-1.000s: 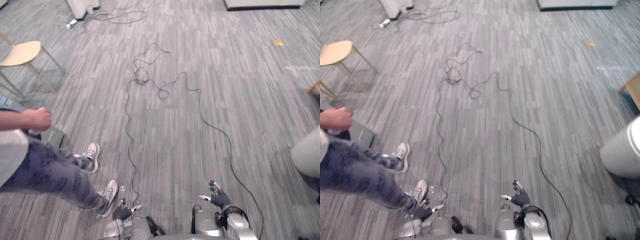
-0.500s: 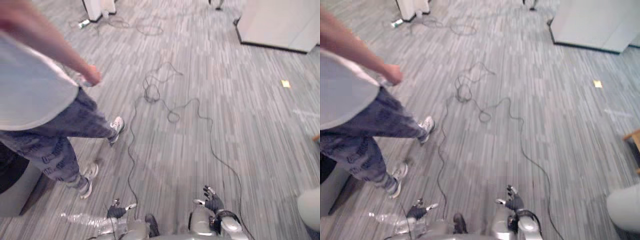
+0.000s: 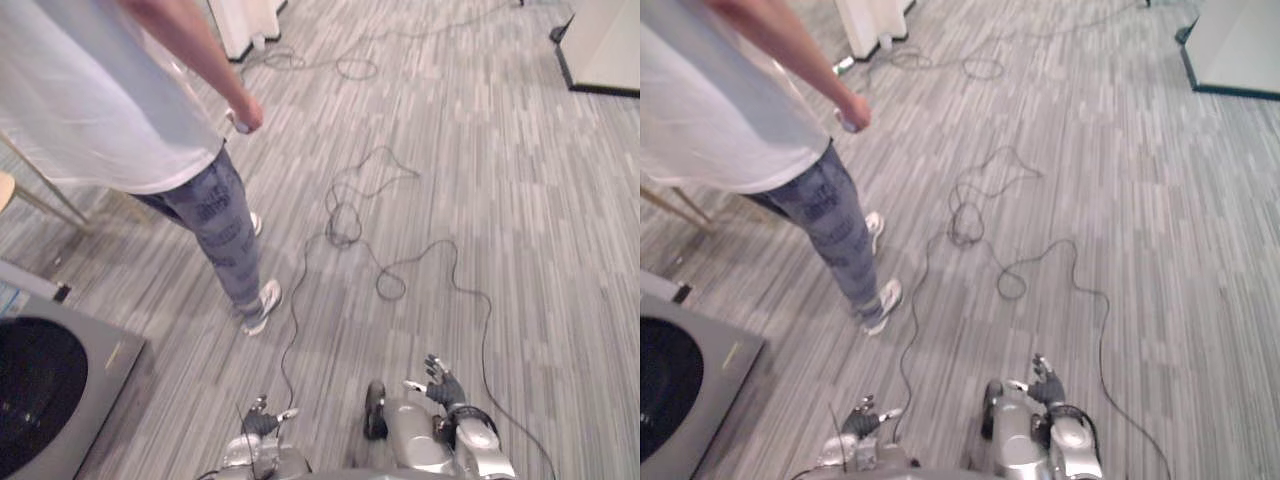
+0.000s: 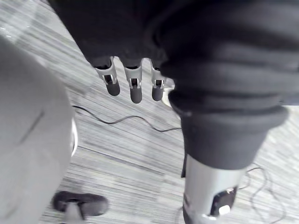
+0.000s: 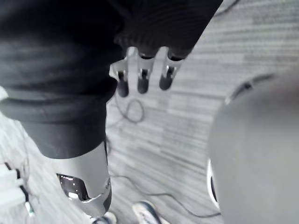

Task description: Organize washtable

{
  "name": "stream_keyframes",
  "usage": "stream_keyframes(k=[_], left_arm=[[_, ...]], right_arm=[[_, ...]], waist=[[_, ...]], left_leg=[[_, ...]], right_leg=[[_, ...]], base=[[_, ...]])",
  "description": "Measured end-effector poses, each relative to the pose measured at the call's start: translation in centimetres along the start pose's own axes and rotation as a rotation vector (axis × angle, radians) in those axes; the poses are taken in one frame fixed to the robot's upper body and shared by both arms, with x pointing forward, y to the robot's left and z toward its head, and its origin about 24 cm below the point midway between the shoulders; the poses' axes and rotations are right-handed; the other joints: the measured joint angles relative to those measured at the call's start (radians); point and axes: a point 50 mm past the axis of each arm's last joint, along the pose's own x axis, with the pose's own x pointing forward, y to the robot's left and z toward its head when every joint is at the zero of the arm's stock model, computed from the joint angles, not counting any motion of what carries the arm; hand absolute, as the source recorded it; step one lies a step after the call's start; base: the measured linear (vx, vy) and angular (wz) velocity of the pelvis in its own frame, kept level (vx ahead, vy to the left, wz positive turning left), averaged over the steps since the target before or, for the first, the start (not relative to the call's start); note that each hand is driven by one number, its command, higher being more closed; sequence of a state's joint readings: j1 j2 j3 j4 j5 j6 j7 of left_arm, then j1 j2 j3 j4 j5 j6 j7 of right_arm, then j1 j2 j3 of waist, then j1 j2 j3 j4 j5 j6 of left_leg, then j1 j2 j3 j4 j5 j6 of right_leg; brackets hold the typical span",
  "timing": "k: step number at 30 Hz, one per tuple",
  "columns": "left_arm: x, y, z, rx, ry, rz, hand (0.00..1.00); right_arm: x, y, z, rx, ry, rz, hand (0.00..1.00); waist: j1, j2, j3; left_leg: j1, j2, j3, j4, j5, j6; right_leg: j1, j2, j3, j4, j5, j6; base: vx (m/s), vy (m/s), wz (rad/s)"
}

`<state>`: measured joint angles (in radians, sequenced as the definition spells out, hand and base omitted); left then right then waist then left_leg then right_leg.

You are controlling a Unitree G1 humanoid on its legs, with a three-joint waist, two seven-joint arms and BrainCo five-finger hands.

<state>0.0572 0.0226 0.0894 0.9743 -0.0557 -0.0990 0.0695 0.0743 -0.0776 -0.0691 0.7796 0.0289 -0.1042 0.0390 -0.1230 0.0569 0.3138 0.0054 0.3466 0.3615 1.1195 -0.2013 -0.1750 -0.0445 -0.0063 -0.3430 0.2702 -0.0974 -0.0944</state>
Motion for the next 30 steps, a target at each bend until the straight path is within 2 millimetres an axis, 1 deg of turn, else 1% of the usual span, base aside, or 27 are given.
stream_keyframes(k=[1,2,4,5,6,8,9,10,11,12,13,14,15,16,18,19,20,21,22,23,24,25,26,27,28,29,30], left_arm=[[0.1,0.6,0.4,0.009,-0.020,0.013,0.00],[0.1,0.9,0.5,0.013,-0.025,0.018,0.00],[0.0,1.3,0.5,0.016,-0.028,0.028,0.00],[0.0,1.4,0.5,-0.002,-0.037,0.035,0.00],[-0.1,1.2,0.7,-0.018,-0.048,0.034,0.00],[-0.2,0.8,0.7,-0.040,-0.057,0.039,0.00],[-0.2,1.3,0.5,-0.046,-0.054,0.057,0.00],[-0.3,1.7,0.4,-0.042,-0.052,0.066,0.00],[-0.3,1.8,0.3,-0.039,-0.045,0.069,0.00],[-0.2,1.8,0.2,-0.034,-0.039,0.070,0.00],[-0.1,2.3,0.3,-0.011,-0.030,0.075,0.00],[0.0,2.8,0.3,0.039,-0.012,0.074,0.00],[0.1,2.7,0.3,0.056,-0.003,0.067,0.00],[0.2,2.0,0.4,0.079,-0.001,0.041,0.00],[0.5,0.9,0.9,0.099,-0.007,0.005,0.00],[0.5,0.5,1.1,0.096,-0.012,-0.004,0.00],[0.7,0.0,1.6,0.093,-0.025,-0.014,0.00],[0.9,-0.6,2.3,0.091,-0.044,-0.029,0.00],[0.9,-0.8,2.4,0.092,-0.050,-0.035,0.00],[0.8,-1.1,2.2,0.103,-0.048,-0.044,0.00],[0.6,-1.0,1.6,0.113,-0.031,-0.043,0.00],[0.2,-0.5,0.0,0.115,0.011,-0.033,0.00],[0.0,-0.6,-0.5,0.110,0.028,-0.034,0.00],[-0.1,-0.8,-0.8,0.097,0.030,-0.036,0.00],[-0.1,-0.9,-0.8,0.092,0.033,-0.037,0.00],[-0.2,-0.7,-1.1,0.059,0.043,-0.023,0.00],[-0.2,0.0,-1.0,0.025,0.039,0.008,0.00]], right_arm=[[-0.1,0.1,-0.5,0.006,0.022,-0.001,0.00],[-0.1,0.1,-0.7,0.005,0.032,-0.002,0.00],[-0.1,-0.1,-1.1,0.004,0.047,-0.014,0.00],[-0.1,-0.2,-1.2,0.002,0.055,-0.018,0.00],[-0.3,-0.5,-1.5,0.001,0.065,-0.026,0.00],[-0.4,-1.0,-1.8,-0.006,0.079,-0.039,0.00],[-0.6,-1.0,-2.3,-0.002,0.091,-0.043,0.00],[-0.9,-0.8,-3.0,-0.007,0.111,-0.040,0.00],[-1.4,-1.0,-3.7,-0.019,0.132,-0.038,0.00],[-1.4,-1.2,-3.8,-0.031,0.135,-0.041,0.00],[-1.5,-1.2,-4.2,-0.030,0.152,-0.043,0.00],[-1.8,-0.9,-4.8,-0.007,0.178,-0.045,0.00],[-1.9,-0.8,-5.0,0.004,0.184,-0.048,0.00],[-2.0,-1.2,-5.0,0.007,0.179,-0.062,0.00],[-1.8,-1.8,-4.4,-0.019,0.155,-0.066,0.00],[-1.6,-2.0,-4.1,-0.028,0.144,-0.065,0.00],[-1.2,-2.0,-3.4,-0.038,0.125,-0.063,0.00],[-1.1,-2.0,-3.1,-0.037,0.117,-0.063,0.00],[-1.1,-2.0,-2.9,-0.039,0.108,-0.063,0.00],[-1.1,-1.9,-3.0,-0.036,0.109,-0.061,0.00],[-1.3,-1.7,-3.4,-0.029,0.121,-0.058,0.00],[-1.6,-1.4,-4.0,-0.019,0.142,-0.054,0.00],[-1.6,-1.7,-4.0,-0.025,0.145,-0.058,0.00],[-1.8,-2.6,-4.2,-0.034,0.150,-0.078,0.00],[-1.8,-2.9,-4.1,-0.041,0.151,-0.082,0.00],[-1.7,-3.4,-4.0,-0.058,0.159,-0.090,0.00],[-1.8,-3.4,-4.4,-0.056,0.182,-0.093,0.00]], waist=[[0.004,-0.023,0.004],[0.007,-0.030,0.002],[0.029,-0.032,0.004],[0.035,-0.031,0.003],[0.047,-0.021,0.000],[0.058,-0.004,-0.008],[0.060,-0.027,-0.023],[0.065,-0.053,-0.041],[0.079,-0.075,-0.065],[0.078,-0.077,-0.066],[0.069,-0.096,-0.067],[0.043,-0.112,-0.059],[0.033,-0.117,-0.058],[0.021,-0.104,-0.052],[0.015,-0.071,-0.037],[0.011,-0.063,-0.032],[-0.001,-0.059,-0.030],[-0.012,-0.054,-0.027],[-0.017,-0.054,-0.027],[-0.028,-0.059,-0.029],[-0.025,-0.074,-0.034],[-0.027,-0.097,-0.051],[-0.027,-0.093,-0.052],[-0.028,-0.042,-0.061],[-0.027,-0.017,-0.056],[-0.016,0.015,-0.046],[-0.001,0.009,-0.035]], left_leg=[[-0.044,0.005,0.056,-0.066,-0.024,0.036],[-0.071,0.000,0.086,-0.124,-0.030,0.044],[-0.148,-0.058,0.118,-0.476,-0.025,0.052],[-0.174,-0.099,0.087,-0.674,-0.005,0.040],[-0.196,-0.135,0.005,-0.880,0.038,0.007],[-0.245,-0.137,-0.076,-0.930,0.044,-0.002],[-0.239,-0.166,-0.076,-0.897,0.073,0.054],[-0.235,-0.188,-0.074,-0.869,0.093,0.095],[-0.230,-0.204,-0.042,-0.820,0.114,0.119],[-0.208,-0.218,-0.043,-0.822,0.141,0.146],[-0.147,-0.257,-0.052,-0.854,0.181,0.192],[-0.077,-0.297,-0.061,-0.897,0.156,0.222],[-0.044,-0.304,-0.073,-0.914,0.141,0.224],[0.044,-0.296,-0.081,-0.956,0.109,0.215],[0.150,-0.267,-0.076,-1.020,0.085,0.208],[0.178,-0.261,-0.074,-1.039,0.082,0.207],[0.214,-0.260,-0.058,-1.065,0.083,0.206],[0.251,-0.262,-0.053,-1.088,0.080,0.201],[0.271,-0.264,-0.053,-1.094,0.070,0.185],[0.323,-0.275,-0.050,-1.101,0.044,0.139],[0.373,-0.291,-0.052,-1.102,0.024,0.106],[0.433,-0.311,-0.063,-1.056,-0.006,0.068],[0.434,-0.293,-0.060,-0.984,-0.018,0.055],[0.309,-0.184,-0.061,-0.623,0.012,0.021],[0.243,-0.120,-0.060,-0.461,0.077,0.008],[0.121,-0.009,-0.050,-0.163,0.115,0.006],[0.046,0.046,-0.017,0.001,0.090,0.046]], right_leg=[[0.087,0.002,0.013,-0.060,-0.013,0.010],[0.121,0.004,0.022,-0.091,-0.016,0.016],[0.205,0.006,0.065,-0.171,-0.017,0.048],[0.237,0.009,0.088,-0.199,-0.030,0.064],[0.279,0.021,0.118,-0.239,-0.042,0.079],[0.322,0.037,0.143,-0.251,-0.082,0.089],[0.347,-0.004,0.158,-0.178,-0.166,0.124],[0.343,-0.033,0.169,-0.121,-0.204,0.147],[0.257,-0.087,0.155,0.103,-0.247,0.179],[0.192,-0.127,0.138,0.263,-0.241,0.186],[0.089,-0.220,0.095,0.536,-0.134,0.178],[0.035,-0.280,0.085,0.682,-0.090,0.179],[0.014,-0.286,0.071,0.707,-0.120,0.182],[-0.039,-0.271,-0.003,0.697,-0.198,0.153],[-0.116,-0.224,-0.106,0.584,-0.251,0.101],[-0.147,-0.206,-0.135,0.525,-0.254,0.093],[-0.216,-0.181,-0.182,0.372,-0.230,0.078],[-0.281,-0.157,-0.202,0.177,-0.143,0.074],[-0.304,-0.147,-0.201,0.086,-0.092,0.075],[-0.332,-0.133,-0.173,-0.046,-0.007,0.090],[-0.342,-0.137,-0.122,-0.075,0.010,0.093],[-0.347,-0.134,-0.029,-0.024,0.070,0.038],[-0.357,-0.135,-0.006,0.053,0.096,0.025],[-0.331,-0.131,-0.021,0.138,0.089,0.042],[-0.299,-0.110,-0.041,0.135,0.070,0.052],[-0.229,-0.057,-0.057,0.115,0.042,0.068],[-0.138,-0.022,-0.049,0.083,0.016,0.071]], base=[[0.56,-0.180,-0.15],[0.41,-0.128,-0.38],[0.44,-0.070,-0.64],[0.62,0.007,-0.80],[0.61,0.104,-0.83],[0.55,0.204,-0.76],[0.52,0.260,-0.63],[0.84,0.358,-0.81],[0.71,0.283,-0.63],[0.85,0.309,-0.62],[0.56,0.210,-0.08],[0.72,0.211,0.14],[0.85,0.205,0.30],[0.70,0.152,0.08],[0.60,0.113,0.01],[0.78,0.102,0.08],[0.65,0.048,0.21],[0.80,0.046,0.30],[0.74,-0.002,0.49],[0.62,-0.029,0.44],[0.85,-0.090,0.46],[0.90,-0.167,0.20],[1.06,-0.294,0.29],[0.82,-0.281,0.18],[0.75,-0.314,0.09],[0.86,-0.322,-0.22],[0.85,-0.322,-0.28]])
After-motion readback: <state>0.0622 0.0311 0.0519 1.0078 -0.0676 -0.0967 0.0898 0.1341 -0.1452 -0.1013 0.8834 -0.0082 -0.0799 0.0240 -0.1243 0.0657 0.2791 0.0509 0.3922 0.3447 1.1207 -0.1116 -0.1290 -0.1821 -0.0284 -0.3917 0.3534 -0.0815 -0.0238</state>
